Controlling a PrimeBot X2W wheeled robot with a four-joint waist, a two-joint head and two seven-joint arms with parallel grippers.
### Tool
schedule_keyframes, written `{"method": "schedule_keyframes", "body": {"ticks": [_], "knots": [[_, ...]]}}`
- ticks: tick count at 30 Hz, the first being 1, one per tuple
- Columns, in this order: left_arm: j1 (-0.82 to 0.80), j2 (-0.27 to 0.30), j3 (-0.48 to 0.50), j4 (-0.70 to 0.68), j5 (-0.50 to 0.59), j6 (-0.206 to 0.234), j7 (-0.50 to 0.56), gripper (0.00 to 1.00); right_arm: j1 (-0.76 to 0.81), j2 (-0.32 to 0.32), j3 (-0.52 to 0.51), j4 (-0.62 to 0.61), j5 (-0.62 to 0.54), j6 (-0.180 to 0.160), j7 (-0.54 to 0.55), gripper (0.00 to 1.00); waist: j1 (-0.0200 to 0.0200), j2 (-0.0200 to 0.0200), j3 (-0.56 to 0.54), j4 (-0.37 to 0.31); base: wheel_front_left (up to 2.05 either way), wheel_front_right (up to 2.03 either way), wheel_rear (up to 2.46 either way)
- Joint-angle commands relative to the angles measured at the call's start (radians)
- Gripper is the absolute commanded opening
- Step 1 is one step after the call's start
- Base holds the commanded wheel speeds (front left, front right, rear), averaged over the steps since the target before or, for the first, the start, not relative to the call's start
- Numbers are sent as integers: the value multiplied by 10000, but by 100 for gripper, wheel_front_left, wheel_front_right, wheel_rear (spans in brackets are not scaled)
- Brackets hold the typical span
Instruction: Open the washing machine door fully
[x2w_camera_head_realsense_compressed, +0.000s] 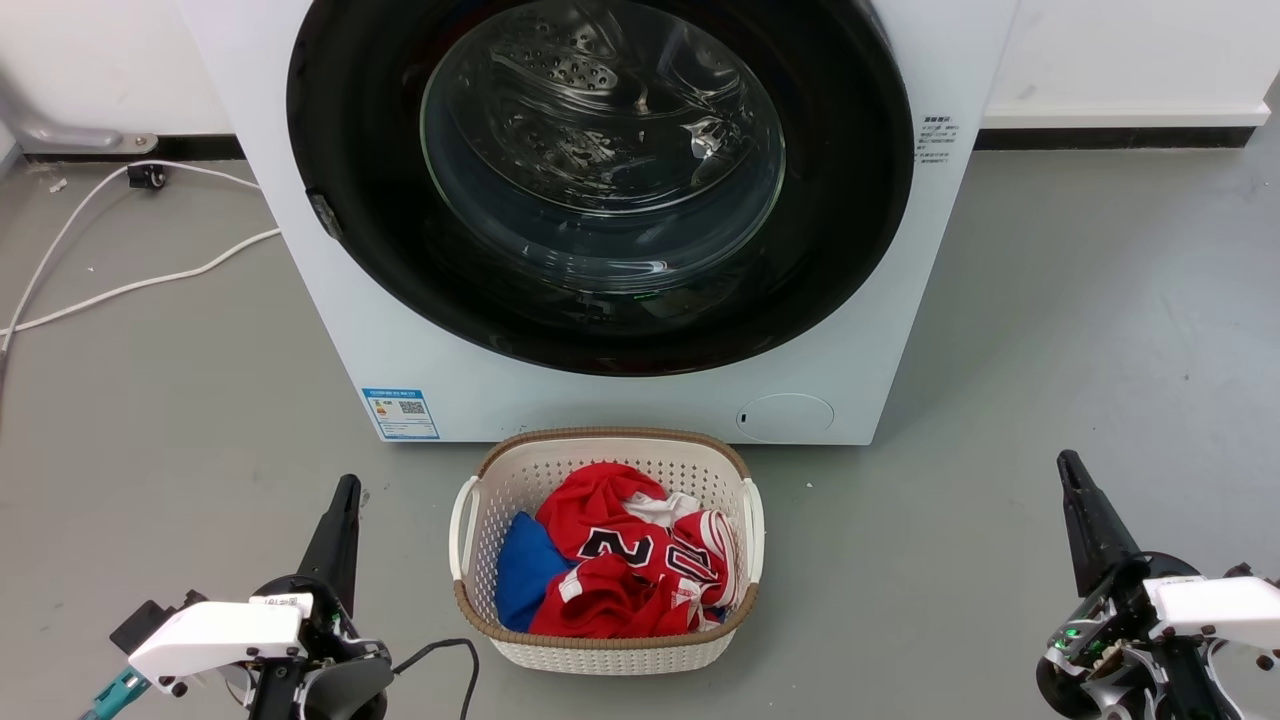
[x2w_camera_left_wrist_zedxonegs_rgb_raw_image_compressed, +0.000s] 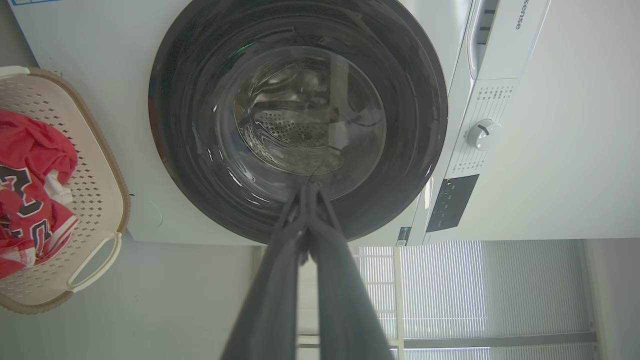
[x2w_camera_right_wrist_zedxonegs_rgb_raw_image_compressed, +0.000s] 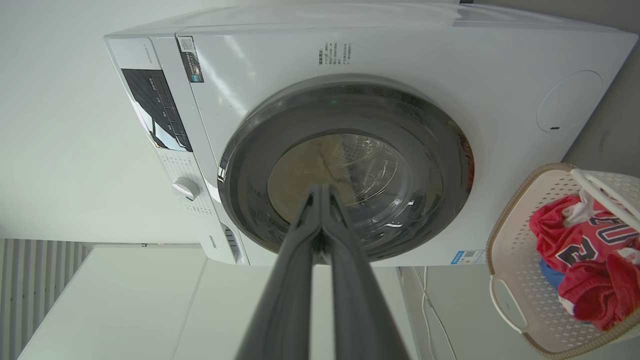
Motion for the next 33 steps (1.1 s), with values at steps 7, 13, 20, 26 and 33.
{"method": "schedule_keyframes", "body": {"ticks": [7,13,20,26,33], "knots": [[-82,-25,34,6,30,-28,26,0,-123,32,-8,12,-59,0,19,0,0,0,0,0,0,0,0],[-81,-25,31,6,28,-29,25,0,-123,33,-6,12,-57,0,17,0,0,0,0,0,0,0,0],[-81,-25,29,6,26,-29,23,0,-123,33,-4,12,-55,0,15,0,0,0,0,0,0,0,0],[-81,-25,29,6,25,-28,21,0,-123,33,-2,11,-54,0,14,0,0,0,0,0,0,0,0],[-81,-25,27,6,23,-29,20,0,-123,33,0,11,-53,0,12,0,0,0,0,0,0,0,0]]}}
